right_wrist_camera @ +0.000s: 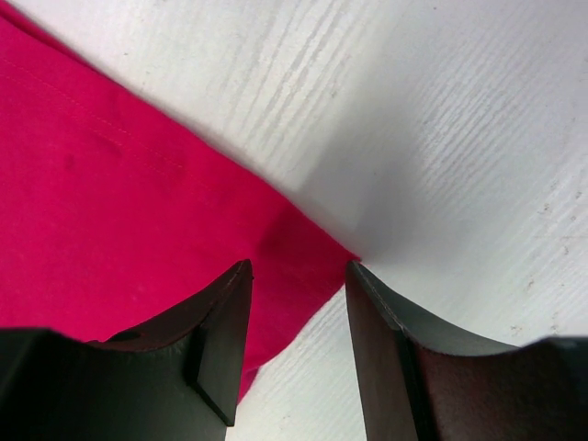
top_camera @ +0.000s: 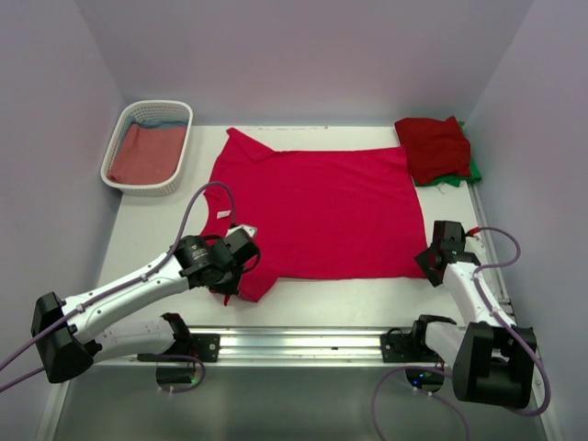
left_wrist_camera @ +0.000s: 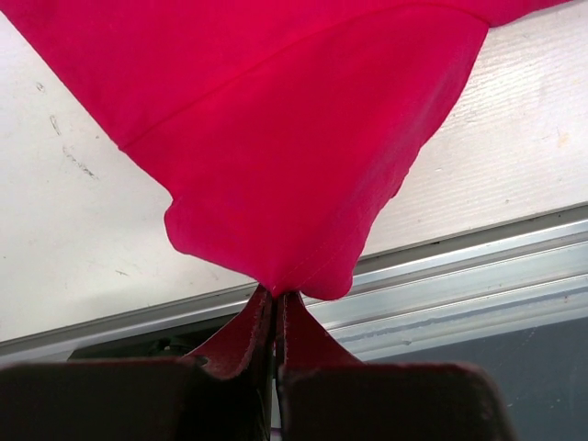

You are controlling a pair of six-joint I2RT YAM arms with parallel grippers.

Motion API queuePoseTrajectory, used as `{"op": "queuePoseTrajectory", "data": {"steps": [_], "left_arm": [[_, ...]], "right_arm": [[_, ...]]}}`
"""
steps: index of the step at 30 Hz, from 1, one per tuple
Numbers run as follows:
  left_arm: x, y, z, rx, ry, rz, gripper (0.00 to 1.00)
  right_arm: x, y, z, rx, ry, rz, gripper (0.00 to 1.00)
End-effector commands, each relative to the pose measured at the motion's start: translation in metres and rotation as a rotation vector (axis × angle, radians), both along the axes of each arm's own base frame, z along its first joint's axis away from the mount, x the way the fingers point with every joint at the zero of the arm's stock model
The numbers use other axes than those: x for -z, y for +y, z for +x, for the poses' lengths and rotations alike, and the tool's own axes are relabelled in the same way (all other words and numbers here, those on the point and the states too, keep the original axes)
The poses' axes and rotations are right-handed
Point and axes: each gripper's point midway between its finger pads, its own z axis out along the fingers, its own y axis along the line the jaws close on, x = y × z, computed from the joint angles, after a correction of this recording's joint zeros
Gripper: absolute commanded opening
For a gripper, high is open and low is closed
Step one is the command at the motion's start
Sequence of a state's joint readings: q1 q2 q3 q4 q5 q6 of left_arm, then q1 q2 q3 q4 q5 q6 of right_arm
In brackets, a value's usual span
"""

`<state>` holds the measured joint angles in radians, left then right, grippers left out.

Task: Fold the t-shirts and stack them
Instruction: Grab the bottom of the folded rectangular tshirt with both arms

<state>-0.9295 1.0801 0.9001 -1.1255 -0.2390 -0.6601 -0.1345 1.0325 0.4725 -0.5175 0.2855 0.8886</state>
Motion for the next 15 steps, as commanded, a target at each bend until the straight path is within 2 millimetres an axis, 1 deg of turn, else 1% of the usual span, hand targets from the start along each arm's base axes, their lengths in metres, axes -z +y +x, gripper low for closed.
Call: {"op": "queuePoseTrajectory", "data": {"steps": [1,6,12,13,14,15], "left_arm": [[-0.002,0.000,0.005,0.011,-0.022,-0.017,0.00],[0.000,0.001,0.005,0.009,-0.016,-0.015,0.00],[0.001,0.002,0.007,0.007,-0.015,-0.011,0.00],[0.002,0.002,0.007,0.006,-0.013,-0.009,0.00],[0.002,0.002,0.007,0.005,-0.014,-0.006,0.00],[0.003,0.002,0.007,0.004,-0.012,-0.006,0.00]], "right_arm": [[0.008,-0.010,-0.011,0.028,0.045,-0.037,0.49],[0.016,-0.009,-0.018,0.030,0.085,-0.011,0.49],[0.017,-0.005,-0.019,0.023,0.072,0.008,0.46],[0.019,-0.006,-0.019,0.029,0.078,0.011,0.44],[0.019,-0.006,-0.018,0.025,0.079,0.009,0.33],[0.020,-0.005,-0.018,0.022,0.080,0.016,0.28]]}}
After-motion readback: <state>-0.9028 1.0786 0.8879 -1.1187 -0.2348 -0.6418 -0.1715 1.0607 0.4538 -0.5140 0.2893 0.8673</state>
